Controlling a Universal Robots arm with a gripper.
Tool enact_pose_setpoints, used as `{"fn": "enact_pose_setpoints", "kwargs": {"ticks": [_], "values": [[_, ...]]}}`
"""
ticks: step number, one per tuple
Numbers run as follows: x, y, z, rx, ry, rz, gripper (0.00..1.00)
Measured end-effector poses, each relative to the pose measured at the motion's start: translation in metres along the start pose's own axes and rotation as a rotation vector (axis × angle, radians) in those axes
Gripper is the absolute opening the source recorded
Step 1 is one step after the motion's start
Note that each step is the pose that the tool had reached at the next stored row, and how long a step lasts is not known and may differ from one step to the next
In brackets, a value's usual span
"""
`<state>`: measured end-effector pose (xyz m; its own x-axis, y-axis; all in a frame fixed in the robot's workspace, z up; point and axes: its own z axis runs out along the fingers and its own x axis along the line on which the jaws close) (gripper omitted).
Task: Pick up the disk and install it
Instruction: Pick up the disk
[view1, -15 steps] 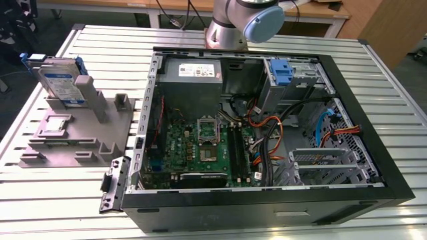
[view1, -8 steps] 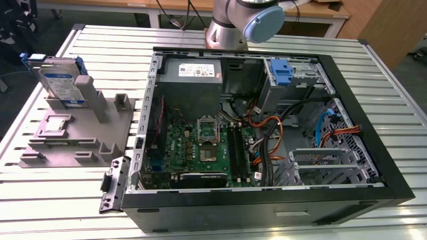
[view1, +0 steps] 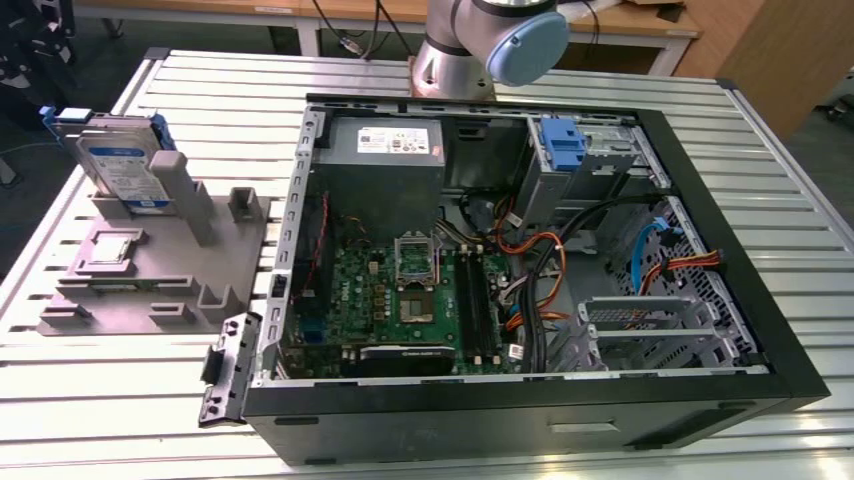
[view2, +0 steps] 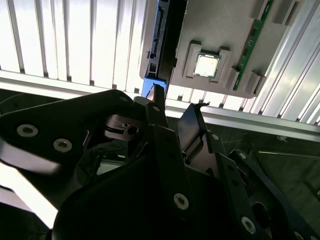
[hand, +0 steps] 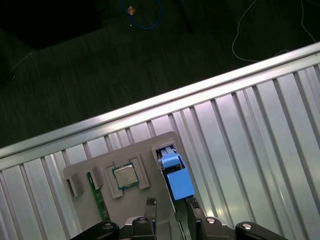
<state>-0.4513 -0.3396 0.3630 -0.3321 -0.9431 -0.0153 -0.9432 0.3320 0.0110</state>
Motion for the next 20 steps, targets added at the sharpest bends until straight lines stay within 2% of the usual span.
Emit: {"fn": "enact_pose_setpoints", "kwargs": {"ticks": [20], "values": [[0.0, 0.0, 0.0, -0.0003, 0.0002, -0.015, 0.38]]}}
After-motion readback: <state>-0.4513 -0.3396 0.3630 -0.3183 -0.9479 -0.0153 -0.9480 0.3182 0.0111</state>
